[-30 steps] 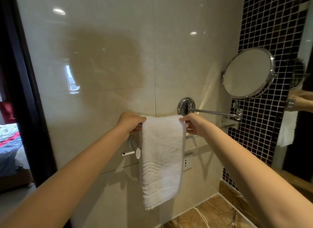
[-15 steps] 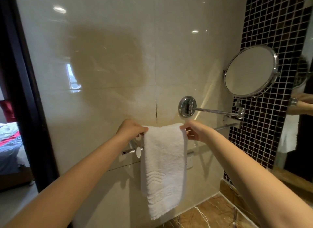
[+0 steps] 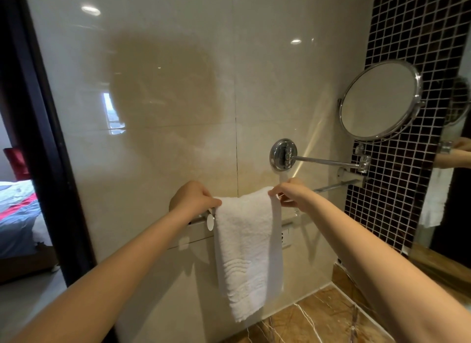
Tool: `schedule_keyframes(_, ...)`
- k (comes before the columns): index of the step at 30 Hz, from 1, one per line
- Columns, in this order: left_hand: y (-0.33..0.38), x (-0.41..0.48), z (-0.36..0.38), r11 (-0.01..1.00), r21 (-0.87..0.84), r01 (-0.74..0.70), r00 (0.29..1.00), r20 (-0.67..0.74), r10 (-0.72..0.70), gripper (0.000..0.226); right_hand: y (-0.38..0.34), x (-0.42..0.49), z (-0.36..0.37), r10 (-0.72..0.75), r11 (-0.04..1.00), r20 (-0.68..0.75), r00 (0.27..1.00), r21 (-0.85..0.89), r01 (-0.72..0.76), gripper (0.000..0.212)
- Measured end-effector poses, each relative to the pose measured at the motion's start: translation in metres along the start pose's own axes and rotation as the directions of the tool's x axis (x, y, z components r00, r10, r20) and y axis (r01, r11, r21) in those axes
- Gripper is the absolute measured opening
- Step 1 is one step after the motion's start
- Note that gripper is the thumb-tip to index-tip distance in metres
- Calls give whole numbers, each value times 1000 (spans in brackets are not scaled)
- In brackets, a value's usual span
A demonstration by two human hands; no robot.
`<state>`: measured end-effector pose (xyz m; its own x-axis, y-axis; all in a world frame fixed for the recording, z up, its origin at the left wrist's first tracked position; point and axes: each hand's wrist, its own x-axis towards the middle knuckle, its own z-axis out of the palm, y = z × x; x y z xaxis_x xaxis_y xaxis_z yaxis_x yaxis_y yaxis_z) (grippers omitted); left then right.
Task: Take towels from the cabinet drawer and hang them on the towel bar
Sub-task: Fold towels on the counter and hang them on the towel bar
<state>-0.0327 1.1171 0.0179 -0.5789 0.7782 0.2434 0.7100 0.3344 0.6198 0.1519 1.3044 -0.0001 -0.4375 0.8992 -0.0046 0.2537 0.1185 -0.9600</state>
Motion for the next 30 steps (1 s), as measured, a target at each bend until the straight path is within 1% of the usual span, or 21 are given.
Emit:
schedule_keyframes(2, -1, -2, -2, 999, 44, 1, 1000, -12, 0, 16, 1, -1, 1, -19, 998, -17, 1000, -55, 18, 13)
schedule_keyframes(5, -1, -4, -5, 995, 102, 4, 1000, -29, -1, 16, 5, -2, 2, -47, 987, -30, 998, -157, 42, 16)
schedule_keyframes(8, -3, -7, -3, 995, 98, -8, 999, -36, 12, 15, 11, -3, 4, -68, 984, -76, 995, -168, 54, 14)
schedule_keyframes(9, -4, -9, -1, 996, 88, -19, 999, -38, 22, 13, 13, -4, 4, -75, 984, -97, 992, -171, 58, 18)
schedule_keyframes(11, -6, -12, 2, 996, 71, -59, 997, -42, 62, 7, 15, -5, 3, -87, 983, -122, 989, -172, 65, 25)
schedule_keyframes(13, -8, -14, 5, 991, 76, -109, 993, -34, 112, 8, 17, -6, 3, -96, 980, -130, 987, -184, 72, 26)
schedule_keyframes(15, -10, -15, 9, 981, 117, -155, 987, -21, 159, 13, 19, -7, 4, -110, 977, -140, 984, -197, 81, 25)
schedule_keyframes(17, -11, -16, 13, 967, 167, -191, 980, -25, 197, 15, 22, -8, 5, -131, 976, -161, 978, -196, 98, 19)
schedule_keyframes(21, -14, -20, 19, 944, 212, -252, 956, -95, 277, 14, 30, -12, 7, -182, 965, -197, 963, -224, 136, 17)
schedule_keyframes(23, -16, -22, 21, 927, 239, -288, 937, -129, 324, 14, 35, -15, 7, -203, 969, -192, 960, -183, 168, 16)
schedule_keyframes(27, -17, -28, 25, 885, 317, -342, 885, -206, 416, 14, 43, -21, 6, -190, 982, -171, 967, -24, 188, 14)
schedule_keyframes(30, -23, -47, 33, 882, 264, -390, 804, -370, 466, 7, 56, -24, 6, -153, 976, -159, 975, 132, 175, 17)
